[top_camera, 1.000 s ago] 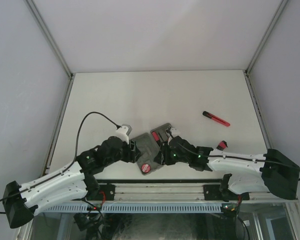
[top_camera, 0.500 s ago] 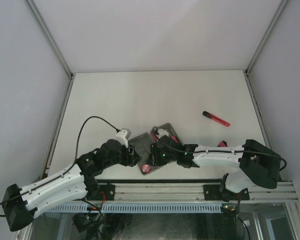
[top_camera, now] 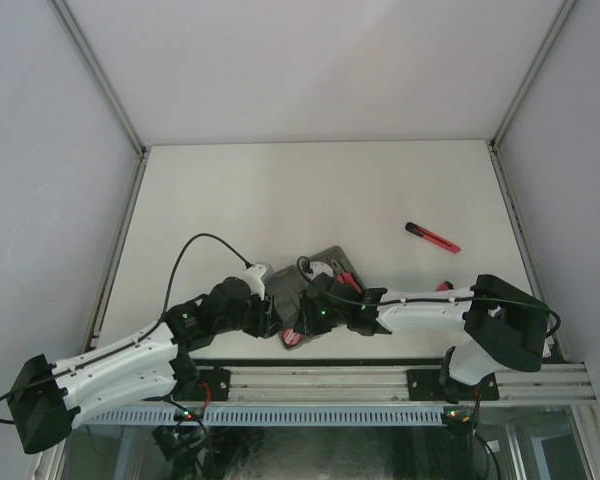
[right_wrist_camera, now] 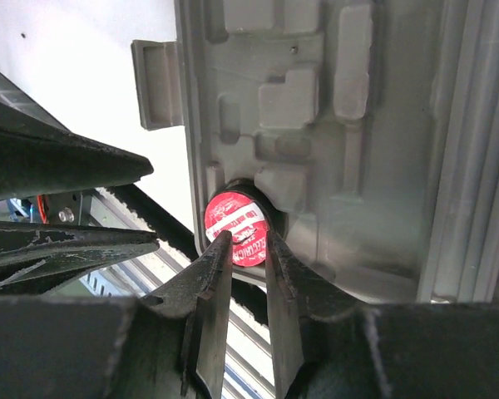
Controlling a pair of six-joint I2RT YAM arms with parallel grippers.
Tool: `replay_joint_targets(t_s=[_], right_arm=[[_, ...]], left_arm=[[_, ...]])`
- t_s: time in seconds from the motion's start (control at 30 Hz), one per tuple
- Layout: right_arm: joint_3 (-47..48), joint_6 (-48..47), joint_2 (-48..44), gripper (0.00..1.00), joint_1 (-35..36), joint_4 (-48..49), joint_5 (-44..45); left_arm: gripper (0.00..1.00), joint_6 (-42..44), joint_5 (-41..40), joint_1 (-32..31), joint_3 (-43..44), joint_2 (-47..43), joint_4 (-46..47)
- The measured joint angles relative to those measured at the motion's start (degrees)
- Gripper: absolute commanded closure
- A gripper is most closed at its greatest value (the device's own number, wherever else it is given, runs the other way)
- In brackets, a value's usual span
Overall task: Sort the tools into containers
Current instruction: Adjust the engineering item in the storage box.
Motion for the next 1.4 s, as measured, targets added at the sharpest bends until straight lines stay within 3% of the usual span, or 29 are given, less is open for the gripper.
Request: replay_joint_targets(t_s=[0.4,1.4], right_arm=[[0.0,-0.1,0.0,0.82,0.1,-3.1,1.7],[0.0,-0.1,0.7,0.85,0.1,-3.1,1.6]], left_arm=[[0.7,-0.8,1.6,-0.3,-1.7,1.0,0.6],[0.75,-1.7,-2.3,-4.8,0.5,9.6,-0.3]])
